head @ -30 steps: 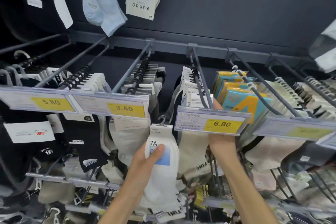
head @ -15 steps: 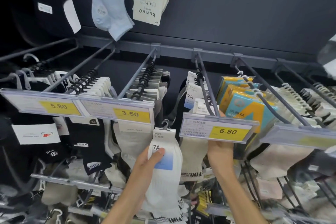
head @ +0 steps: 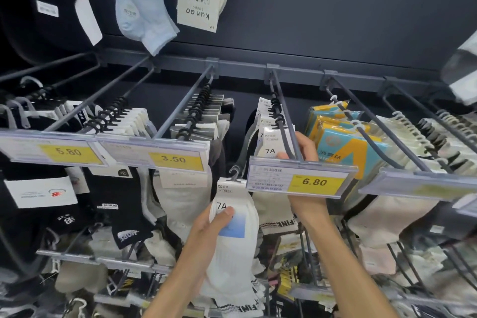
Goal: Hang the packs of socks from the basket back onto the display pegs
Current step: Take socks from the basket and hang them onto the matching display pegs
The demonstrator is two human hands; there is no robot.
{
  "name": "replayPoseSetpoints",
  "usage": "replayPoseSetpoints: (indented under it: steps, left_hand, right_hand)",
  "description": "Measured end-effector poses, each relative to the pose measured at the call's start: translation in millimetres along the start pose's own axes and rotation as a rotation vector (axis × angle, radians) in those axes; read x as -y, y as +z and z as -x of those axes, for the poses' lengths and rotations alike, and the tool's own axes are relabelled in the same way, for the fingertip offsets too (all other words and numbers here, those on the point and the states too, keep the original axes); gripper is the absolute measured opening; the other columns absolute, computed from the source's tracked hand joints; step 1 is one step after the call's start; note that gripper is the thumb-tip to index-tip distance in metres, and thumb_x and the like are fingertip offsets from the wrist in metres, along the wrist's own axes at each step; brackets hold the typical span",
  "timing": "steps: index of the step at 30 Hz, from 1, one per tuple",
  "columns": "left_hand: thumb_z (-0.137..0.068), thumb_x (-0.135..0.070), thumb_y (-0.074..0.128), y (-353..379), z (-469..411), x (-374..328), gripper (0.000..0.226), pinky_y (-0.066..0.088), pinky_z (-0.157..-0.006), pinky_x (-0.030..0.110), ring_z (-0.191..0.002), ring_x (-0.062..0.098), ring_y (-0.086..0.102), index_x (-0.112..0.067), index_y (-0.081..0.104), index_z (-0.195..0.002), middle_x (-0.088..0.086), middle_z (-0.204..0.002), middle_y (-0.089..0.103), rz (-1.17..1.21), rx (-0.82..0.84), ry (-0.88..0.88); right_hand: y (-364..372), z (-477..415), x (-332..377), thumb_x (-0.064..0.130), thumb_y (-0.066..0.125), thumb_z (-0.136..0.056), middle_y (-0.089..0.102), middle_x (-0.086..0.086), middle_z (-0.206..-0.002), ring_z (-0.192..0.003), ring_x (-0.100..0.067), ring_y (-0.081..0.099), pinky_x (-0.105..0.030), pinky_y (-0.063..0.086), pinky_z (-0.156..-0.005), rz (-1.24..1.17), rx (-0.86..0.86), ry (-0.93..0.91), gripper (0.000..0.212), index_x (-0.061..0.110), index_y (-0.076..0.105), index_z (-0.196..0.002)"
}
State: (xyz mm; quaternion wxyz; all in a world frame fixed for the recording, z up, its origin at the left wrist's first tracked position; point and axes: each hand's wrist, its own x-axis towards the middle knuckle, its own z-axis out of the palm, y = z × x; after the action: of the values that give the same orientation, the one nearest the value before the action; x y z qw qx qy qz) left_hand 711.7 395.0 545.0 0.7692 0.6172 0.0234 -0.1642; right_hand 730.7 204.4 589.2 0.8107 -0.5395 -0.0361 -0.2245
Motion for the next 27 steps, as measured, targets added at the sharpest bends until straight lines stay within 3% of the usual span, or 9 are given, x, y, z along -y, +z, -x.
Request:
replayPoseSetpoints:
  steps: [3, 6, 8, 10, 12, 14, 18, 24, 27]
  left_hand:
    - [-0.094, -0.029, 0.061, -3, 1, 2, 0.039, 0.039, -0.069, 0.027, -0.065, -0.014, 0.062, -0.054, 0.073, -0.067, -0.03, -0.071, 0.07, 0.008, 0.005, -0.044]
    - [-0.097, -0.023, 0.057, -4, 2, 1, 0.042, 0.049, -0.08, 0.034, -0.079, -0.007, 0.07, -0.059, 0.073, -0.082, -0.025, -0.086, 0.076, -0.04, 0.078, -0.015]
    - [-0.094, -0.023, 0.064, -6, 5, -2, 0.033, 0.053, -0.08, 0.029, -0.094, -0.001, 0.071, -0.054, 0.074, -0.097, -0.017, -0.103, 0.077, -0.031, 0.145, 0.047]
    - [-0.088, -0.024, 0.065, -9, 8, -4, 0.03, 0.055, -0.079, 0.021, -0.102, 0.008, 0.072, -0.046, 0.073, -0.106, -0.008, -0.112, 0.076, -0.007, 0.202, 0.109]
    - [-0.085, -0.021, 0.066, -9, 8, -4, 0.031, 0.056, -0.077, 0.02, -0.102, 0.012, 0.073, -0.041, 0.074, -0.107, -0.003, -0.112, 0.077, -0.001, 0.212, 0.171]
    - [-0.084, -0.017, 0.069, -7, 9, -5, 0.031, 0.056, -0.076, 0.021, -0.099, 0.013, 0.074, -0.04, 0.074, -0.105, -0.001, -0.109, 0.077, -0.02, 0.218, 0.222]
    - [-0.087, -0.022, 0.069, -4, 6, -4, 0.029, 0.056, -0.076, 0.019, -0.1, 0.012, 0.073, -0.043, 0.073, -0.106, -0.004, -0.109, 0.077, -0.037, 0.245, 0.274]
    - [-0.093, -0.034, 0.061, 5, 1, -5, 0.027, 0.053, -0.084, 0.014, -0.11, 0.006, 0.069, -0.042, 0.069, -0.118, -0.011, -0.12, 0.073, -0.076, 0.34, 0.335]
    - [-0.091, -0.039, 0.06, 5, -2, -2, 0.036, 0.049, -0.088, 0.012, -0.117, 0.005, 0.065, -0.034, 0.064, -0.126, -0.012, -0.125, 0.07, -0.154, 0.368, 0.362]
  right_hand:
    - [4, 0, 2, 0.008, 0.037, -0.094, 0.067, 0.006, -0.075, -0.07, -0.007, 0.063, -0.024, 0.055, -0.069, 0.004, -0.002, -0.038, 0.039, 0.027, 0.07, -0.094]
    - [10, 10, 2, 0.009, 0.04, -0.097, 0.065, -0.003, -0.095, -0.086, -0.01, 0.063, -0.024, 0.053, -0.082, 0.058, -0.063, -0.07, 0.026, 0.012, 0.055, -0.118]
    - [8, 29, -2, 0.006, 0.051, -0.098, 0.065, 0.004, -0.115, -0.107, -0.007, 0.061, -0.023, 0.047, -0.097, 0.289, -0.119, -0.196, 0.031, 0.015, 0.052, -0.127]
    - [7, 55, -11, 0.015, 0.058, -0.098, 0.059, 0.014, -0.133, -0.127, -0.007, 0.052, -0.032, 0.041, -0.108, 0.612, -0.176, -0.267, 0.041, 0.031, 0.05, -0.135]
    - [13, 81, -17, 0.034, 0.059, -0.094, 0.057, 0.015, -0.135, -0.128, -0.01, 0.053, -0.033, 0.045, -0.104, 0.608, -0.166, -0.216, 0.043, 0.041, 0.047, -0.135]
    - [20, 94, -20, 0.042, 0.064, -0.087, 0.061, 0.016, -0.13, -0.119, -0.006, 0.059, -0.019, 0.049, -0.093, 0.536, -0.062, -0.111, 0.045, 0.047, 0.05, -0.129]
    - [23, 92, -14, 0.026, 0.066, -0.089, 0.071, 0.014, -0.115, -0.104, -0.004, 0.067, -0.016, 0.051, -0.08, 0.522, 0.014, -0.012, 0.029, 0.039, 0.065, -0.115]
    - [18, 87, -3, 0.013, 0.061, -0.094, 0.069, 0.013, -0.122, -0.114, -0.007, 0.064, -0.014, 0.049, -0.087, 0.452, 0.101, -0.019, 0.037, 0.039, 0.065, -0.12]
    - [13, 81, -3, 0.015, 0.063, -0.089, 0.073, 0.008, -0.116, -0.11, -0.013, 0.068, -0.024, 0.053, -0.086, 0.381, -0.036, -0.053, 0.033, 0.036, 0.069, -0.113]
